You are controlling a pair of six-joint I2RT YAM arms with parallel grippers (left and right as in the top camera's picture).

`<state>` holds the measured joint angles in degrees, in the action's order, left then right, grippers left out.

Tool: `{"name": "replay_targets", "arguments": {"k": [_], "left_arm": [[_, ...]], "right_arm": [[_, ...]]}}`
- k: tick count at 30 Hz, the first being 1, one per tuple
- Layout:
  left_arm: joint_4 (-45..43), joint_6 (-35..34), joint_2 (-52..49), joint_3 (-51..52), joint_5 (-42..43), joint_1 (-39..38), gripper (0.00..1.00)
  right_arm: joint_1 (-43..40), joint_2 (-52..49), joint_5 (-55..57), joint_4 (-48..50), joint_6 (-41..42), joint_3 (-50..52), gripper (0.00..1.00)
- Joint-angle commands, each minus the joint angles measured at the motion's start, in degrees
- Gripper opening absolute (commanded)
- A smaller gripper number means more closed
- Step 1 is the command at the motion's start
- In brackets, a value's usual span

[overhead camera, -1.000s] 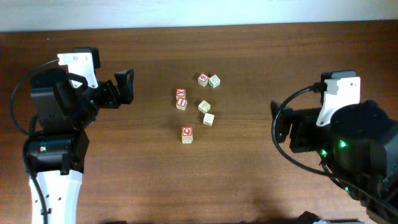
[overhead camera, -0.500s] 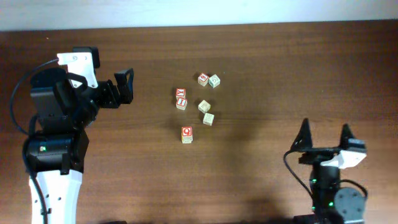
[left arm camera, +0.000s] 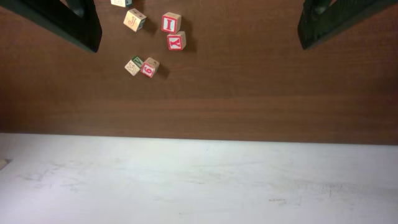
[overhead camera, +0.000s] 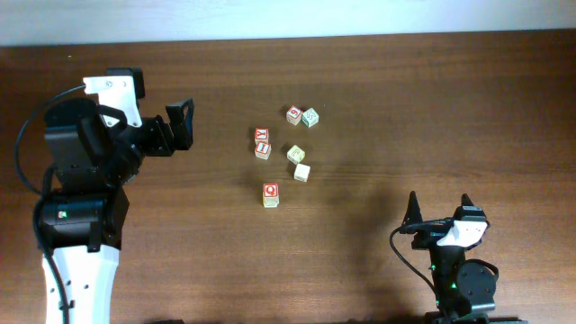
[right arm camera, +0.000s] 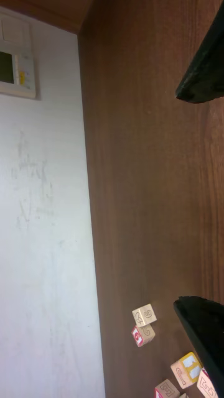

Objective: Rotate 3 blocks

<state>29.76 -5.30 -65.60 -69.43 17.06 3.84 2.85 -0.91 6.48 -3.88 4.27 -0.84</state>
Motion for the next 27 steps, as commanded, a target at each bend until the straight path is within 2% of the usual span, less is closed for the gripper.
{"name": "replay_targets", "arguments": {"k": [1, 4, 5, 6, 8, 9, 12, 14, 16, 17, 19, 27], "left_arm": [[-0.1, 1.1, 0.3, -0.4, -0.4, 0.2, 0.99], [0.4, 1.1, 1.2, 0.2, -1.6, 0.2, 0.99], [-1.7, 1.1, 3.4, 3.9, -6.8, 0.1, 0.99], [-7.1, 1.2, 6.8, 10.4, -10.2, -0.1, 0.99], [-19.7, 4.6, 15.2, 24.3, -10.9, -0.9, 0.99], [-26.6, 9.7, 22.6, 33.8, -10.7, -2.1, 0.99], [-31.6, 20.0, 41.6, 51.6, -11.1, -5.2, 0.99], [-33.4, 20.4, 51.8, 60.5, -15.1, -5.7, 0.99], [-34.7, 20.4, 57.4, 66.7, -19.1, -5.7, 0.99], [-33.6, 20.4, 60.7, 69.0, -19.8, -5.7, 0.99], [-25.1, 20.4, 65.3, 69.0, -20.0, -5.9, 0.99], [-25.1, 20.4, 65.2, 68.9, -19.3, -6.5, 0.99]], "right_arm": [[-0.3, 0.7, -0.5, -0.2, -0.4, 0.5, 0.99], [-0.3, 0.7, -0.5, -0.2, -0.4, 0.5, 0.99], [-0.3, 0.7, -0.5, -0.2, -0.4, 0.5, 0.98], [-0.3, 0.7, -0.5, -0.2, -0.4, 0.5, 0.99], [-0.3, 0.7, -0.5, -0.2, -0.4, 0.5, 0.99], [-0.3, 0.7, -0.5, -0.2, -0.4, 0.5, 0.99], [-0.3, 0.7, -0.5, -0.2, -0.4, 0.5, 0.99], [-0.3, 0.7, -0.5, -0.2, -0.4, 0.5, 0.99], [-0.3, 0.7, -0.5, -0.2, -0.4, 0.5, 0.99], [-0.3, 0.7, -0.5, -0.2, -0.4, 0.5, 0.99], [-0.3, 0.7, -0.5, -0.2, -0.4, 0.5, 0.98], [-0.3, 0.7, -0.5, -0.2, -0.4, 0.5, 0.99]]}}
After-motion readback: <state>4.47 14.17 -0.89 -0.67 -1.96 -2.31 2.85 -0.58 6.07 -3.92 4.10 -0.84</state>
